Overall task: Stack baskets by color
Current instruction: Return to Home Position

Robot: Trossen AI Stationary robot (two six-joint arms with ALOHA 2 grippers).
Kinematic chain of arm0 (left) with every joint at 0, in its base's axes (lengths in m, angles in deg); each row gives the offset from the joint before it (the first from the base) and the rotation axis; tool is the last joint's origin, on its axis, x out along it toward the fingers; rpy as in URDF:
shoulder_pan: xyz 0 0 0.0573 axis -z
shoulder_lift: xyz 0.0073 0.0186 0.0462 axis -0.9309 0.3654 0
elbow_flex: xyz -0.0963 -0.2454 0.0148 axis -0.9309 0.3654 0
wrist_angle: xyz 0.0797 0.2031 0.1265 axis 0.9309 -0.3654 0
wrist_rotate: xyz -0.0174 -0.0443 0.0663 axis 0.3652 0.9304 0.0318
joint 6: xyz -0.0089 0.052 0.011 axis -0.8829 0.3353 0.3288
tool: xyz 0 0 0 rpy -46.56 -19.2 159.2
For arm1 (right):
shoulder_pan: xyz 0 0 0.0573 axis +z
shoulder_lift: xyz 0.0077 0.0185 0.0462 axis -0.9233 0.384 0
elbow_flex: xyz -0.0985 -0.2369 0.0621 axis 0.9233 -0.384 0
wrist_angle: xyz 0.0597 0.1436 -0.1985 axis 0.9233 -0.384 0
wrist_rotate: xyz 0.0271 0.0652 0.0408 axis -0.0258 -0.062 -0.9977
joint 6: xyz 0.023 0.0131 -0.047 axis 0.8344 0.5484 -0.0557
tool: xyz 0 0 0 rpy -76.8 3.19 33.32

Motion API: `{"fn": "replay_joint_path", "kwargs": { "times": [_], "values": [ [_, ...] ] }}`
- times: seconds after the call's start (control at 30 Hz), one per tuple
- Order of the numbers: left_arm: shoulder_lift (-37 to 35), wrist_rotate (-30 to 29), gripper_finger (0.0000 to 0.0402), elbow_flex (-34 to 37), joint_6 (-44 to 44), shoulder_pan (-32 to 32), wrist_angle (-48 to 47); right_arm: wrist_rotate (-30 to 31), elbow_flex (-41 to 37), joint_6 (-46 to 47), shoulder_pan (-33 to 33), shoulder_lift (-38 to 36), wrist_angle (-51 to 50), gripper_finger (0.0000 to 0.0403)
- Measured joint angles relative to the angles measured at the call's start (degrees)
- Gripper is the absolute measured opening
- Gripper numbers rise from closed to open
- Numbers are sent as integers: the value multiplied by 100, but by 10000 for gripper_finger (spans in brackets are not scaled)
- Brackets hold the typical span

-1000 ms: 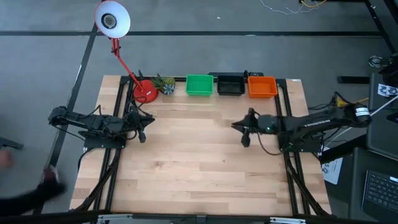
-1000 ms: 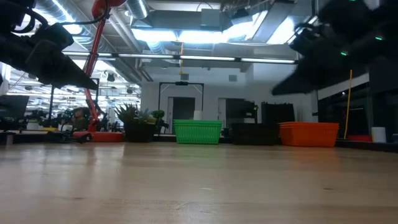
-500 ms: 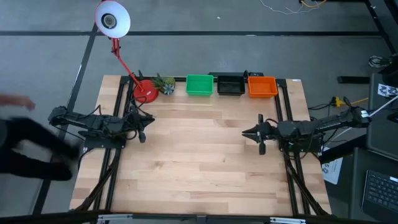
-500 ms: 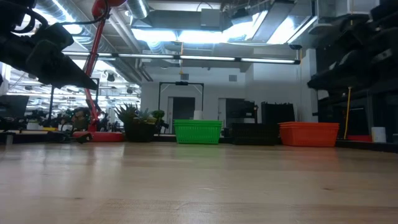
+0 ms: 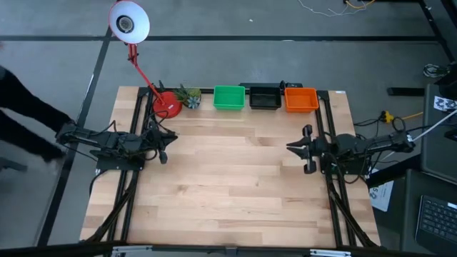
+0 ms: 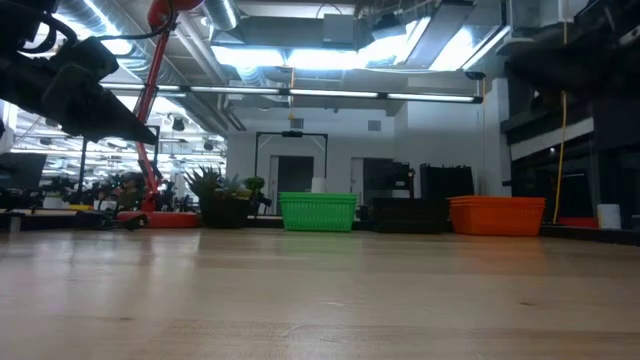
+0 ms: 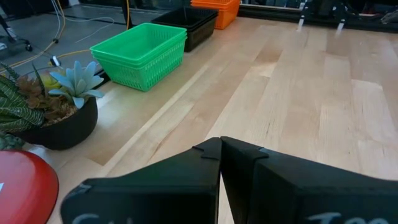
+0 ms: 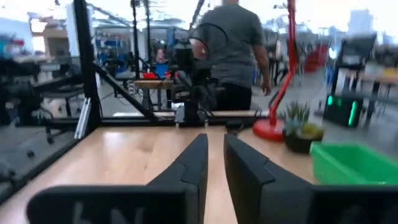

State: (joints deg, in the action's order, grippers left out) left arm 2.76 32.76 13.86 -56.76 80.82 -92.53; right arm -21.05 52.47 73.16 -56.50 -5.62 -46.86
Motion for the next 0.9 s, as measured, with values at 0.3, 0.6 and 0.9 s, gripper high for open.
{"fn": "replay_joint_path", "kwargs": {
  "times": [0.3, 0.6, 0.9],
  "values": [
    [-1, -1, 0, 0, 0, 0, 0, -258, 0, -421, 0, -711, -374, 53],
    [-1, 0, 0, 0, 0, 0, 0, -255, 0, -421, 0, -798, -214, 53],
    [-1, 1, 0, 0, 0, -2, 0, -255, 0, -420, 0, -787, -278, 53]
  ]
}}
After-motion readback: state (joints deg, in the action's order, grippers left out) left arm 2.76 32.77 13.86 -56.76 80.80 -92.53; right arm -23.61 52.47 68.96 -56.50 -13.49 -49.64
